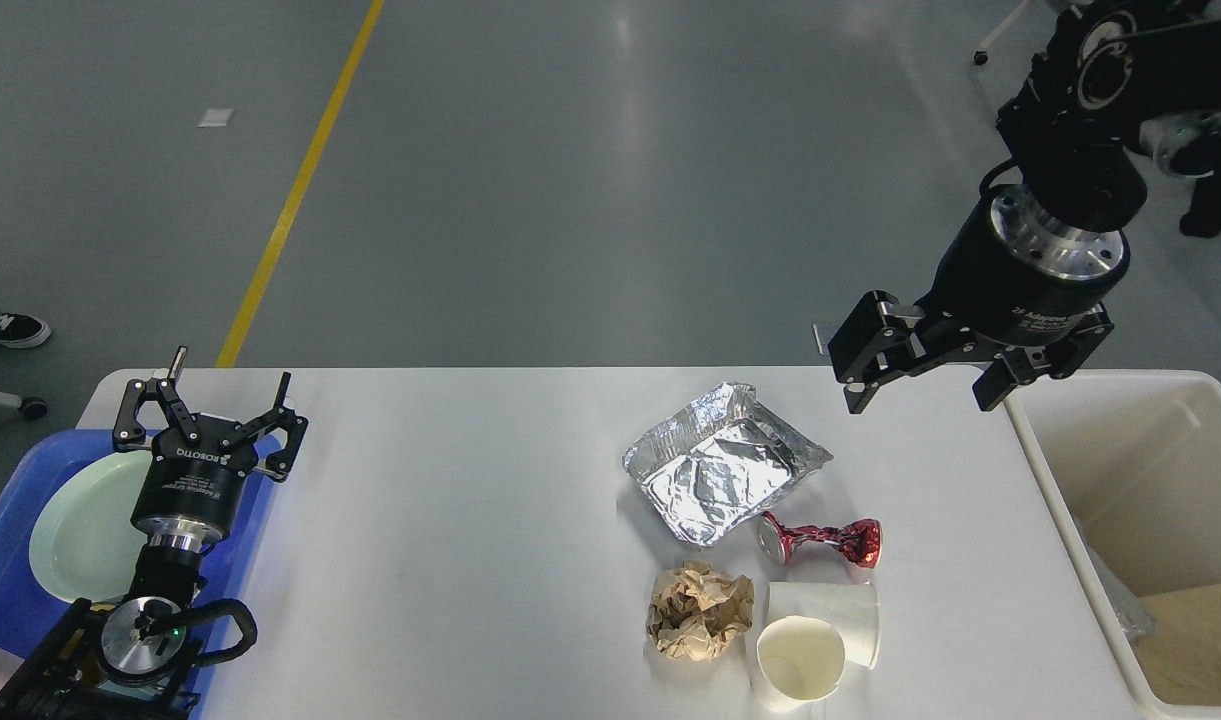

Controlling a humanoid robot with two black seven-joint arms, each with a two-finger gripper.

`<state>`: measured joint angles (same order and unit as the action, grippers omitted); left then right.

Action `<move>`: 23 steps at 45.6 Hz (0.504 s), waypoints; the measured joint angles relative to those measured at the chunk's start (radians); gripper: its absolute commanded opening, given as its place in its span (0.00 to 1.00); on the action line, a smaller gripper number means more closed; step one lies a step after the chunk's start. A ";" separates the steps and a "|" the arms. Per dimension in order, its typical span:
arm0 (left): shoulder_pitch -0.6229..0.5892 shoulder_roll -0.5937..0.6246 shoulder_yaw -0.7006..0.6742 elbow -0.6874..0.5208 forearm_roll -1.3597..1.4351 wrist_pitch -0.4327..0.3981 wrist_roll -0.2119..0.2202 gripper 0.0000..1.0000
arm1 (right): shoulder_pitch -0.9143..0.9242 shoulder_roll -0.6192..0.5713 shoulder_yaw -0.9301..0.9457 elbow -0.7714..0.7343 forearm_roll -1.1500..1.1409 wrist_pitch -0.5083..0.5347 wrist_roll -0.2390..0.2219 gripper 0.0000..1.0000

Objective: Tidy desktop
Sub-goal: 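Raise the right gripper out of the bin toward the foil tray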

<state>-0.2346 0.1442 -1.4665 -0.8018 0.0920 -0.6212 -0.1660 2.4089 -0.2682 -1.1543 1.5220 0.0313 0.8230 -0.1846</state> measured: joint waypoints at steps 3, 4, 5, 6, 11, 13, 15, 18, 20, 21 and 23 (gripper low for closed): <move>0.000 0.000 0.000 0.000 0.000 0.000 0.000 0.96 | -0.069 0.003 0.012 -0.048 0.002 -0.028 -0.001 1.00; 0.000 0.000 0.000 0.000 0.000 0.000 0.000 0.96 | -0.100 0.004 0.017 -0.069 0.003 -0.034 -0.001 1.00; 0.000 0.000 0.000 0.000 0.000 0.000 0.000 0.96 | -0.125 0.005 0.021 -0.088 0.005 -0.038 -0.001 1.00; 0.000 0.000 0.000 0.000 0.000 0.000 0.000 0.96 | -0.152 0.007 0.025 -0.107 0.009 -0.041 -0.001 1.00; 0.000 0.000 0.000 0.000 0.000 0.000 0.000 0.96 | -0.304 0.021 0.055 -0.227 0.077 -0.047 -0.001 0.99; 0.000 0.000 0.000 0.000 0.000 0.000 0.000 0.96 | -0.354 0.030 0.061 -0.271 0.112 -0.048 -0.001 0.99; -0.001 0.000 0.000 0.000 0.000 0.000 0.000 0.96 | -0.408 0.039 0.065 -0.321 0.153 -0.050 -0.001 0.98; -0.001 0.000 0.000 0.000 0.000 0.000 0.000 0.96 | -0.484 0.047 0.067 -0.390 0.209 -0.052 -0.001 0.98; -0.001 0.000 0.000 0.000 0.000 0.000 0.000 0.96 | -0.532 0.049 0.067 -0.432 0.242 -0.056 -0.001 0.97; -0.001 0.000 0.000 0.000 0.000 0.000 0.000 0.96 | -0.556 0.050 0.067 -0.452 0.257 -0.060 -0.001 0.97; -0.001 0.000 0.000 0.000 0.000 0.000 0.000 0.96 | -0.605 0.053 0.067 -0.493 0.289 -0.076 -0.001 0.97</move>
<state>-0.2355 0.1442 -1.4665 -0.8018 0.0920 -0.6212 -0.1660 1.8038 -0.2148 -1.0870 1.0290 0.3204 0.7471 -0.1858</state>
